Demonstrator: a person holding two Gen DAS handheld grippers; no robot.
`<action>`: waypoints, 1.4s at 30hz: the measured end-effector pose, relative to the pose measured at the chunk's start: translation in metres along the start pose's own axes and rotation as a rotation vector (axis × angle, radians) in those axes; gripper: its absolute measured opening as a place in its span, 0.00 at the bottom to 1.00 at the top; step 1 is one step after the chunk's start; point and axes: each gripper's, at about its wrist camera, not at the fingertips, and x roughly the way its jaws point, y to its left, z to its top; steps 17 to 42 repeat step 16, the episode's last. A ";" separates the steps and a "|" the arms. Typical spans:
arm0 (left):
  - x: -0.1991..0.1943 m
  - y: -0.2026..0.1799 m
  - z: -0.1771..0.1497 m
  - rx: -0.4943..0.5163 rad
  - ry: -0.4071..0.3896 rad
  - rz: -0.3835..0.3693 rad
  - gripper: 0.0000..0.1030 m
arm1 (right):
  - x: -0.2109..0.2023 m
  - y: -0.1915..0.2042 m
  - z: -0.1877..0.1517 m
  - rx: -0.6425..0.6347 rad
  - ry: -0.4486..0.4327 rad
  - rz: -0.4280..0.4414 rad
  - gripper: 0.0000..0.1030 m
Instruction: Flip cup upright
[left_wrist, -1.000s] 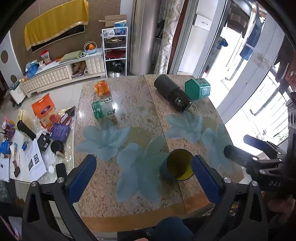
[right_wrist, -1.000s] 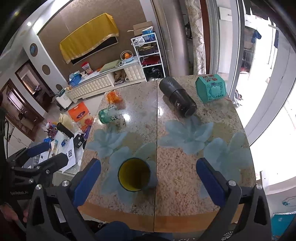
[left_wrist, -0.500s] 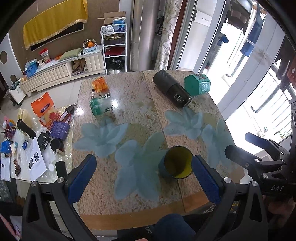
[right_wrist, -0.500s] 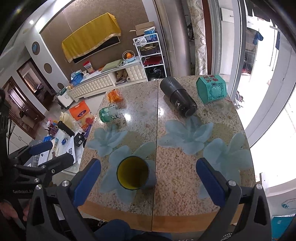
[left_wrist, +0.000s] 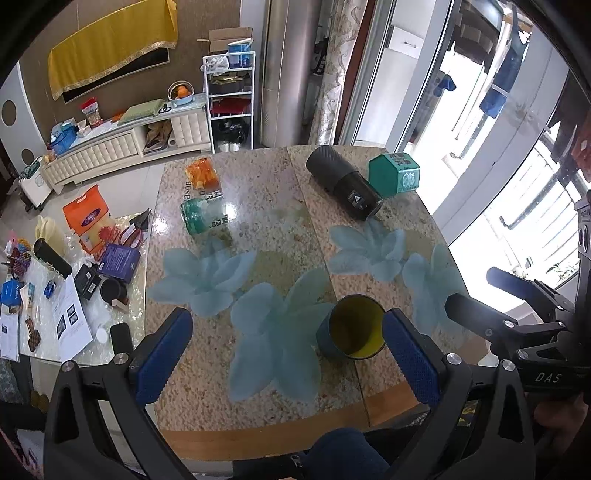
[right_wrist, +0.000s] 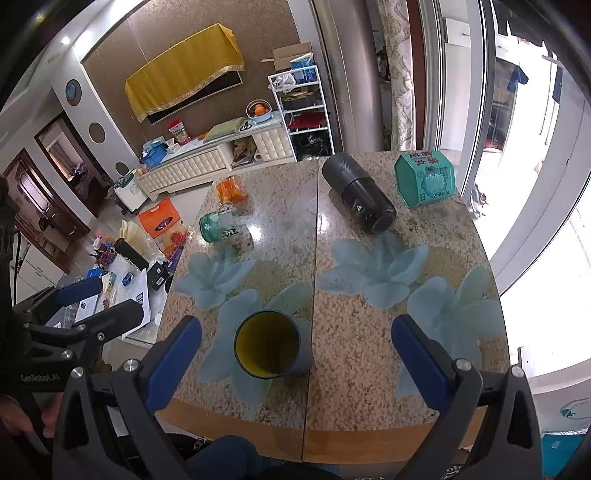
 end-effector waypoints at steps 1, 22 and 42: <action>0.000 0.000 0.000 0.001 -0.004 -0.004 1.00 | 0.000 0.001 0.000 -0.001 -0.004 -0.002 1.00; -0.006 -0.006 0.004 0.006 -0.028 -0.013 1.00 | -0.002 0.001 0.000 -0.002 -0.015 -0.001 1.00; -0.006 -0.006 0.004 0.006 -0.028 -0.013 1.00 | -0.002 0.001 0.000 -0.002 -0.015 -0.001 1.00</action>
